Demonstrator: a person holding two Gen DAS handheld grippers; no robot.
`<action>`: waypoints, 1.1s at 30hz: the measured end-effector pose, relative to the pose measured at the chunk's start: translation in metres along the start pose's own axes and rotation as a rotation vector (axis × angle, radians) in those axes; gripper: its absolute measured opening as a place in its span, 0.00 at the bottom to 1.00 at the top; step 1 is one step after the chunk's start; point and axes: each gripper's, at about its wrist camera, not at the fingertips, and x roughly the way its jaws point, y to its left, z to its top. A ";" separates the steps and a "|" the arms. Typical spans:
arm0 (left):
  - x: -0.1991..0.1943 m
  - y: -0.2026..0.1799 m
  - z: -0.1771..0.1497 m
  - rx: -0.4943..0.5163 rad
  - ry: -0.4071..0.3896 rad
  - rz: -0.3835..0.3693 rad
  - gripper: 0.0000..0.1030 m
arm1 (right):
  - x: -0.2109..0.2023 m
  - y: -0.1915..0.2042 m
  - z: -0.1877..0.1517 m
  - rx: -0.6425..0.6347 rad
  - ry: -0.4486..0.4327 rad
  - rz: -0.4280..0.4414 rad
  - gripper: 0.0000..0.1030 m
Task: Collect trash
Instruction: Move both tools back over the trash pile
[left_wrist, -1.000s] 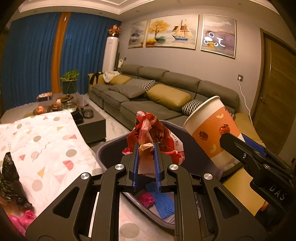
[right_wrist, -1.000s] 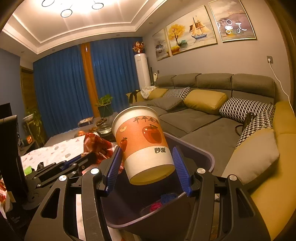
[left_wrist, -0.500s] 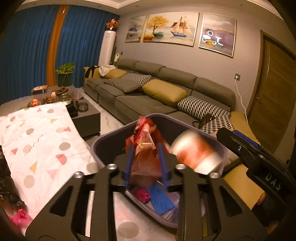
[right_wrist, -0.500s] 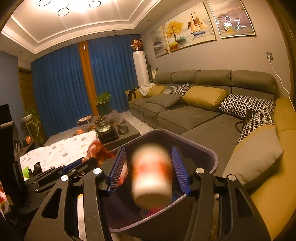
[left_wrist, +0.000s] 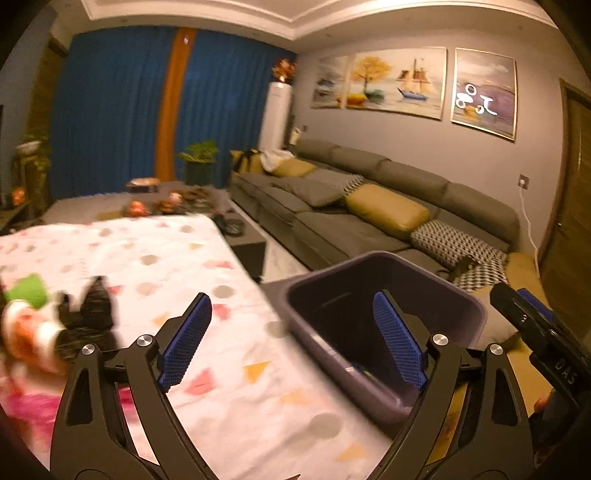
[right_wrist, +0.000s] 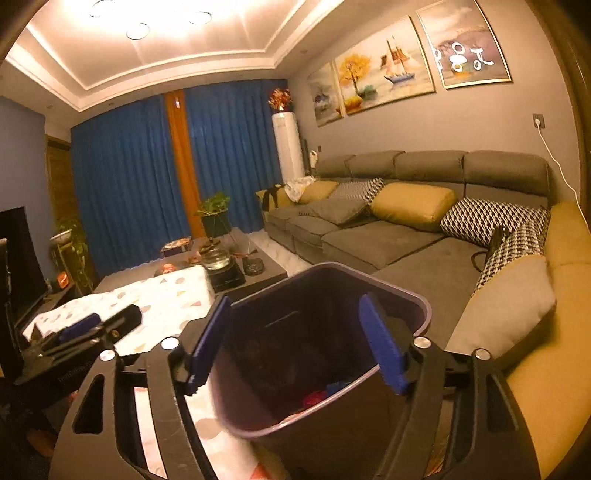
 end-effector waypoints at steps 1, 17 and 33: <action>-0.012 0.004 -0.001 0.005 -0.011 0.031 0.86 | -0.006 0.004 -0.001 -0.008 -0.007 0.011 0.74; -0.146 0.108 -0.058 -0.048 -0.032 0.337 0.87 | -0.049 0.091 -0.035 -0.108 0.035 0.229 0.80; -0.100 0.137 -0.069 -0.097 0.126 0.265 0.87 | -0.051 0.121 -0.046 -0.142 0.068 0.306 0.80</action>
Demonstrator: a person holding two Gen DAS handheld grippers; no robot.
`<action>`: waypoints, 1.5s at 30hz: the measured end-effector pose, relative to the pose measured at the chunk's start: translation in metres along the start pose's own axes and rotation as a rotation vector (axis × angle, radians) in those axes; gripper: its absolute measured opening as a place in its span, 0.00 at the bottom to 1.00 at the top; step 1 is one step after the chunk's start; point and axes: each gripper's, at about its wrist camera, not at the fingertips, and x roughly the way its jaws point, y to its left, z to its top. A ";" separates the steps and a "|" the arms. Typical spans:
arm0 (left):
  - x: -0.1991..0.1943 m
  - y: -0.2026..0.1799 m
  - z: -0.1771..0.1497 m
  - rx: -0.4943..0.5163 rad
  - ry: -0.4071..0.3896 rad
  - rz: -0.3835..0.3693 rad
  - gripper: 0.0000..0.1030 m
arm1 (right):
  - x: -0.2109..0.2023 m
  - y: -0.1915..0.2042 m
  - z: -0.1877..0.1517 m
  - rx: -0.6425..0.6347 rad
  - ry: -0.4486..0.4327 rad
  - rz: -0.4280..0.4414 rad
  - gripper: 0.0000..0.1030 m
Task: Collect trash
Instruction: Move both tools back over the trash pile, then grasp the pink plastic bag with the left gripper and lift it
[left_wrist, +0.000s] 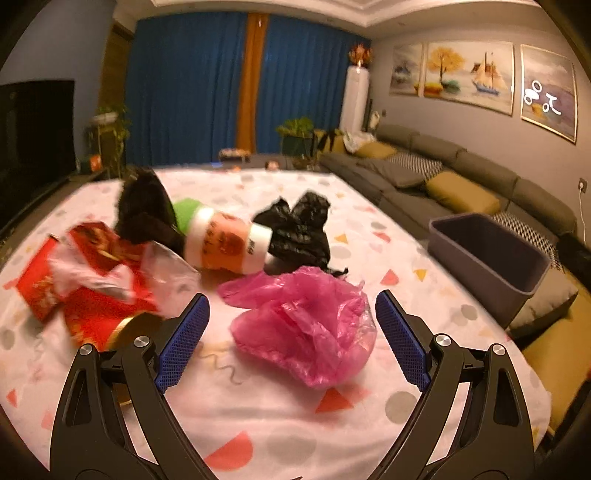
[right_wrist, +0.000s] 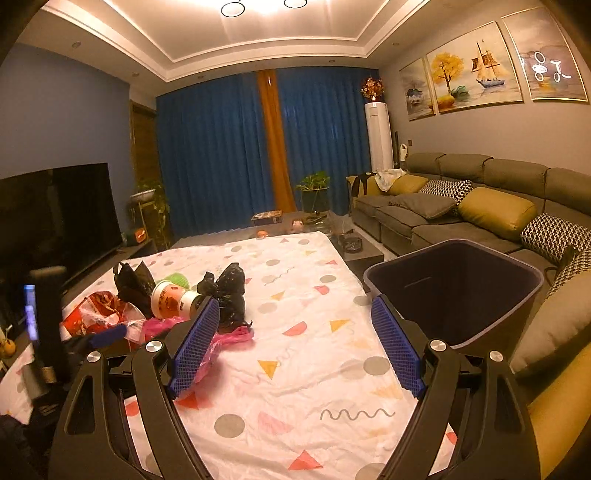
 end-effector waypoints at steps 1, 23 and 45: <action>0.008 0.000 0.001 -0.003 0.021 -0.003 0.84 | 0.001 0.000 0.000 -0.003 -0.001 0.000 0.80; -0.027 0.017 -0.007 -0.074 0.031 -0.117 0.03 | 0.024 0.029 -0.005 -0.052 0.050 0.038 0.80; -0.144 0.171 -0.045 -0.288 -0.127 0.213 0.03 | 0.063 0.197 -0.053 -0.139 0.299 0.372 0.52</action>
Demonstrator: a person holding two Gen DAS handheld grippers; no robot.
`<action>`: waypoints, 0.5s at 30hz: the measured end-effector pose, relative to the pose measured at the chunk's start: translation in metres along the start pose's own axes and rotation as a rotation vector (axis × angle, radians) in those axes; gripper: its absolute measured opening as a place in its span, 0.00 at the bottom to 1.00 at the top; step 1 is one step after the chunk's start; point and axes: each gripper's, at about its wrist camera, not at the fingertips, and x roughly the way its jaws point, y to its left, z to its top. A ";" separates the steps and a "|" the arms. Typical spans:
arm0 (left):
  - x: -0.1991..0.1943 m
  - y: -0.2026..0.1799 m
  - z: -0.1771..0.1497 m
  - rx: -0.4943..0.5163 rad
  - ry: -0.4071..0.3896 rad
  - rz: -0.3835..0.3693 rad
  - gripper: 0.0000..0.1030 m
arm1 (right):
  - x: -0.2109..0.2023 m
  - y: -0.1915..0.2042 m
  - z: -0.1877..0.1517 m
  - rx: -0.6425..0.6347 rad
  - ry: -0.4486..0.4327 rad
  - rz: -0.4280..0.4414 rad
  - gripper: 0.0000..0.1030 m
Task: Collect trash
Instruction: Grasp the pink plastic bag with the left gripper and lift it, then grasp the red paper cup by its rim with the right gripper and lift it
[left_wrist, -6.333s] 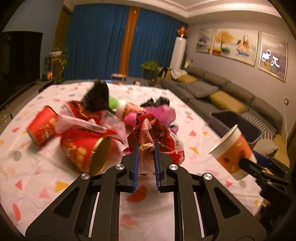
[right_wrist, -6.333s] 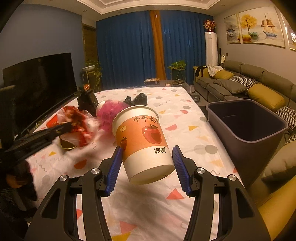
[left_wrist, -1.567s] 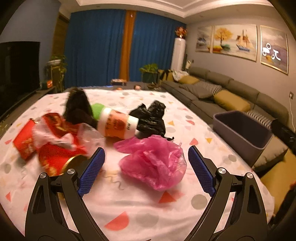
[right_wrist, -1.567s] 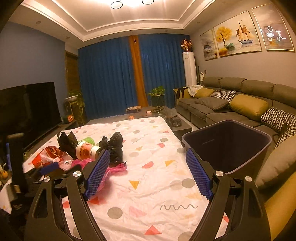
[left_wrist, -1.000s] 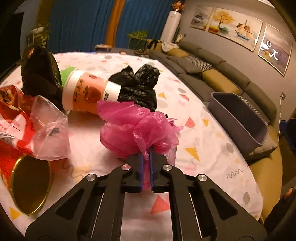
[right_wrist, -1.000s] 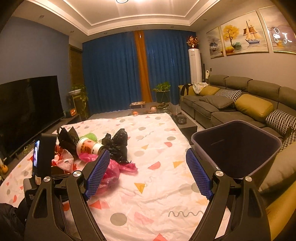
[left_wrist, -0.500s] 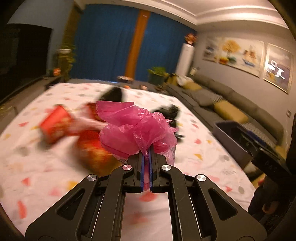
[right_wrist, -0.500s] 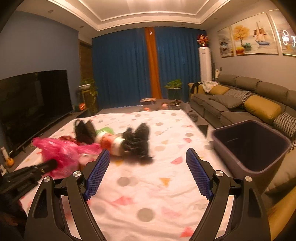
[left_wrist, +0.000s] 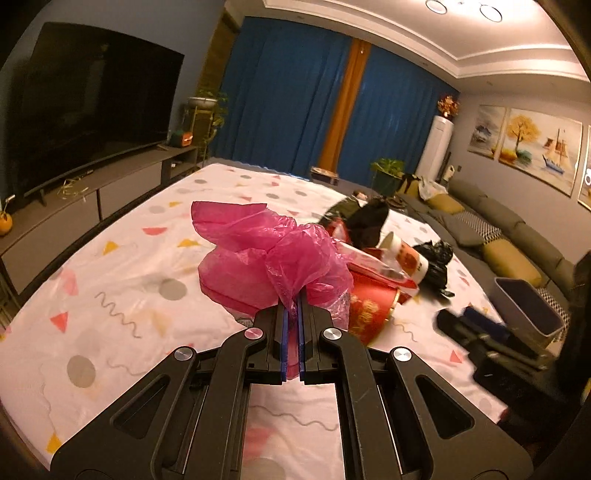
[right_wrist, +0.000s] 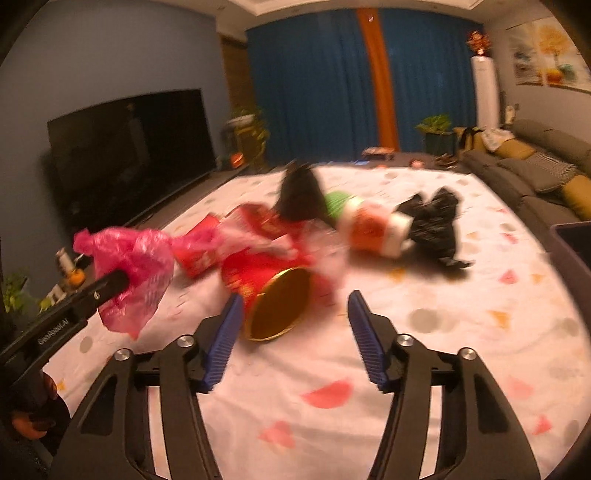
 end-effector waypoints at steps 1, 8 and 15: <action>-0.001 0.003 0.001 -0.001 -0.003 0.001 0.03 | 0.006 0.003 0.001 0.002 0.013 0.005 0.50; -0.004 0.018 0.002 -0.009 -0.011 -0.009 0.03 | 0.042 0.014 0.003 0.039 0.099 0.050 0.38; -0.001 0.021 -0.001 -0.004 -0.005 -0.024 0.03 | 0.056 0.023 0.001 0.020 0.139 0.081 0.09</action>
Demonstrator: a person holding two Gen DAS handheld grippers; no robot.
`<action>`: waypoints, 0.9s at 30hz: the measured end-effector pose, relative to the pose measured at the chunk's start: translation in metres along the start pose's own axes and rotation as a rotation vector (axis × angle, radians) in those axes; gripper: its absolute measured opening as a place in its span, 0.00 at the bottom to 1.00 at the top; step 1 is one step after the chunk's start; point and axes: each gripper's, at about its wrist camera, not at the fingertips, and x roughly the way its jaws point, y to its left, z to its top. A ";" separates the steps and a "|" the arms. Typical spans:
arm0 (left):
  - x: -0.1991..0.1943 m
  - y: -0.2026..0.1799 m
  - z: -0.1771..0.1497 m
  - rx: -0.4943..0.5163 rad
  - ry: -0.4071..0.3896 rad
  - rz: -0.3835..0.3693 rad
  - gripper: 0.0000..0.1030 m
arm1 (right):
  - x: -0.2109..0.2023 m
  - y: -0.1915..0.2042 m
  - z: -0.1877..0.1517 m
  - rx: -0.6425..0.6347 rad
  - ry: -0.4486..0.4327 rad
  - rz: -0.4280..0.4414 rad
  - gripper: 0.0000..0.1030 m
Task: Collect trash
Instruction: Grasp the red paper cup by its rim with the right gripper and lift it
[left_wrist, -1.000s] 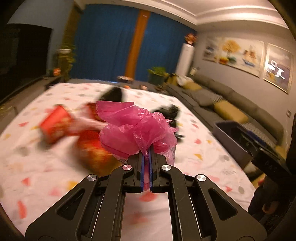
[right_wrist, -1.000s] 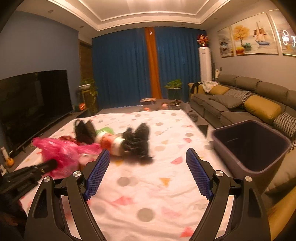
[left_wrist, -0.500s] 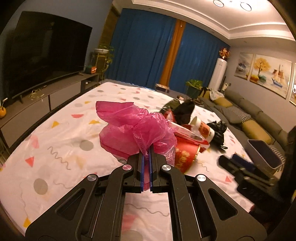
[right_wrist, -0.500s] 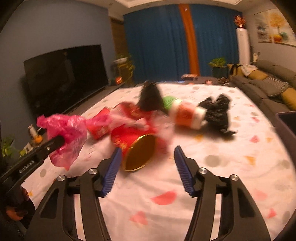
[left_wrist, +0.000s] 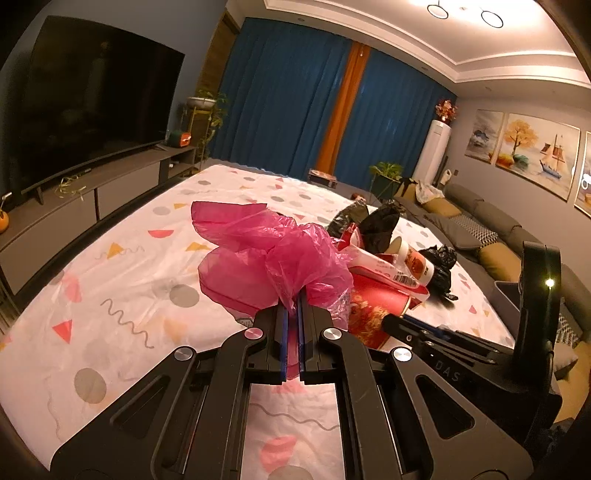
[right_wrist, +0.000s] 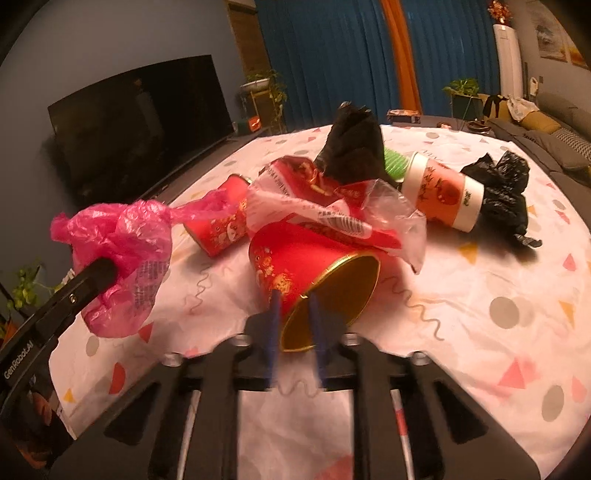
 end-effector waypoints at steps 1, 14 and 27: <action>0.000 0.000 0.000 0.000 0.001 0.000 0.03 | -0.003 0.000 -0.002 0.000 -0.001 0.007 0.05; -0.007 -0.028 -0.002 0.035 0.003 -0.022 0.03 | -0.089 -0.018 -0.034 -0.062 -0.107 -0.033 0.04; -0.015 -0.077 -0.003 0.110 -0.002 -0.073 0.03 | -0.151 -0.063 -0.046 0.001 -0.206 -0.110 0.04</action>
